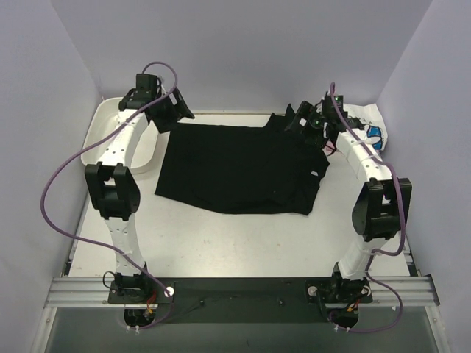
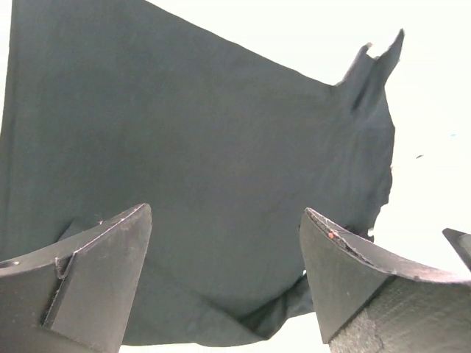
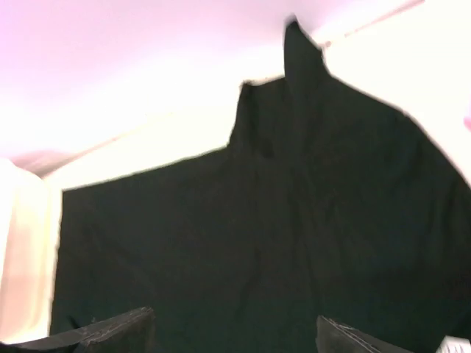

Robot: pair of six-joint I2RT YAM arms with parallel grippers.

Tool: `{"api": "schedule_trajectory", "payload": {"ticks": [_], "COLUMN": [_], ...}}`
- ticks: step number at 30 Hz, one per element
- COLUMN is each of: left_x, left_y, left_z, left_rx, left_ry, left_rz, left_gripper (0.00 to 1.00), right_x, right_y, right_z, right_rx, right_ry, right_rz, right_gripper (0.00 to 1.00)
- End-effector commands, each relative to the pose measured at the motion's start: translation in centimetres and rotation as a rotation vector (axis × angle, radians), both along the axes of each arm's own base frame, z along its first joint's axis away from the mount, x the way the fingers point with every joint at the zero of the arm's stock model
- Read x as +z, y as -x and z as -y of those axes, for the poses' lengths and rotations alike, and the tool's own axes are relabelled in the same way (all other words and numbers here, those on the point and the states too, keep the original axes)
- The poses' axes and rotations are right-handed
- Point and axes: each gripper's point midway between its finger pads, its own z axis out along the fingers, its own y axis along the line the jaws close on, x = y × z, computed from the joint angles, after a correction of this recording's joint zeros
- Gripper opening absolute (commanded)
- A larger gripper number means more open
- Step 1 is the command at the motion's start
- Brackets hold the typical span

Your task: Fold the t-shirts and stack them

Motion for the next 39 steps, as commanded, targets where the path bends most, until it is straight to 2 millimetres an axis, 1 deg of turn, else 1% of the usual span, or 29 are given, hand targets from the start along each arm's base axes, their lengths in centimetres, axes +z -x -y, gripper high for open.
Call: {"api": "schedule_trajectory", "payload": {"ticks": [1,2,4,6,8,9,10,11,12,14,15,16,17,18,24,30,33,34,39], "left_x": [-5.7,-6.2,-7.3,-8.4,-9.2,-10.0,-10.1,-10.4,-11.1,-11.6,-12.4,-12.7,-13.0,-14.0,-16.2,-17.8,-18.2,-18.2,-18.5], "left_y": [3.9,4.2,4.9,5.4,5.7,6.0,6.0,6.1,6.3,6.5,6.7,6.7,6.8,7.2,7.5,7.6,7.5,7.5,7.5], "left_z": [-1.9,-2.2,-3.1,-3.8,-4.2,-4.6,-4.6,-5.1,-5.4,-5.6,-5.6,-5.5,-5.2,-5.3,-4.5,-3.8,-3.6,-3.5,-3.4], "left_rx": [0.017,0.022,0.031,0.034,0.028,0.032,0.027,0.037,0.04,0.035,0.031,0.021,0.009,0.003,-0.023,-0.041,-0.045,-0.045,-0.044], "left_ry": [-0.152,-0.171,-0.233,-0.285,-0.315,-0.338,-0.343,-0.374,-0.396,-0.415,-0.424,-0.424,-0.427,-0.445,-0.463,-0.476,-0.476,-0.474,-0.477], "left_rz": [-0.194,-0.21,-0.245,-0.275,-0.301,-0.334,-0.34,-0.35,-0.372,-0.384,-0.407,-0.417,-0.426,-0.458,-0.493,-0.521,-0.525,-0.525,-0.529], "left_gripper": [0.91,0.9,0.88,0.83,0.73,0.7,0.67,0.62,0.59,0.55,0.52,0.51,0.5,0.49,0.49,0.48,0.47,0.46,0.32], "right_x": [-5.0,-5.8,-6.2,-6.8,-6.7,-6.8,-6.8,-6.7,-6.7,-7.0,-7.0,-7.4,-7.4,-7.8,-8.7,-8.9,-9.0,-9.0,-9.4], "right_y": [2.8,3.4,4.1,4.7,4.9,5.1,5.2,5.3,5.3,5.6,5.6,5.8,5.7,5.8,6.1,6.2,6.3,6.3,6.2], "right_z": [0.7,0.8,1.1,1.5,1.5,1.4,1.4,1.3,1.1,0.8,0.8,0.6,0.4,0.3,-0.1,0.0,0.1,0.1,0.2], "right_rx": [0.013,0.017,0.019,0.005,0.005,0.009,0.007,0.011,0.015,0.022,0.022,0.027,0.029,0.033,0.042,0.044,0.044,0.044,0.041], "right_ry": [0.088,0.098,0.116,0.137,0.136,0.14,0.141,0.143,0.142,0.145,0.144,0.144,0.145,0.144,0.144,0.148,0.149,0.149,0.153], "right_rz": [-0.127,-0.149,-0.163,-0.178,-0.177,-0.179,-0.177,-0.177,-0.175,-0.184,-0.182,-0.192,-0.188,-0.198,-0.216,-0.22,-0.222,-0.222,-0.231], "right_gripper": [0.87,0.82,0.81,0.79,0.77,0.77,0.77,0.77,0.77,0.77,0.77,0.77,0.77,0.77,0.77,0.78,0.77,0.78,0.78]}}
